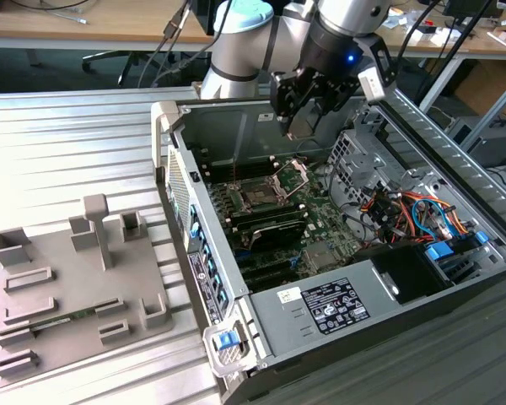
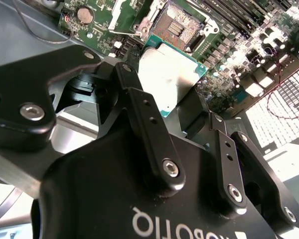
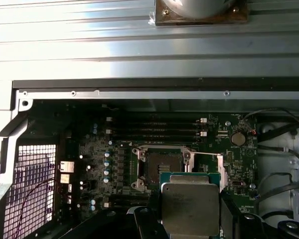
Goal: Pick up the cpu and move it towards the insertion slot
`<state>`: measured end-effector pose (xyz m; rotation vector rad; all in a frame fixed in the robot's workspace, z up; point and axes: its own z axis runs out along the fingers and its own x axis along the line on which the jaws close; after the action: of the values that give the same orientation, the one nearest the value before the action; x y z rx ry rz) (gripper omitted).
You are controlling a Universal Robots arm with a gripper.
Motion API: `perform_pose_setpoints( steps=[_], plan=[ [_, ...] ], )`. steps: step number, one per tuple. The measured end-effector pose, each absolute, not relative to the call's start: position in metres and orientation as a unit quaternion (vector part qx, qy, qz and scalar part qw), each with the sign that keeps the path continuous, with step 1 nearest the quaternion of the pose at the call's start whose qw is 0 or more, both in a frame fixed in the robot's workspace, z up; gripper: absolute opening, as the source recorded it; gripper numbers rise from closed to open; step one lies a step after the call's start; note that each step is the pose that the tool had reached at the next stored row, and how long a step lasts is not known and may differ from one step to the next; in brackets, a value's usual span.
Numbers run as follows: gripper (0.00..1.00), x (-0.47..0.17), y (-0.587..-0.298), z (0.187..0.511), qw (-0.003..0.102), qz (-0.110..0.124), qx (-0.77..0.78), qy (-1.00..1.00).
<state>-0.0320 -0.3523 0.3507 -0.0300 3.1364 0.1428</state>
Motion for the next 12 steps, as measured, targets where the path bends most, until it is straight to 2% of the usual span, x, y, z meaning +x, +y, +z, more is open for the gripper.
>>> perform_pose_setpoints(
  steps=[12],
  plan=[
    [0.55, -0.0320, -0.3523, 0.3459, 0.001, 0.045, -0.010, 0.999]
  ],
)
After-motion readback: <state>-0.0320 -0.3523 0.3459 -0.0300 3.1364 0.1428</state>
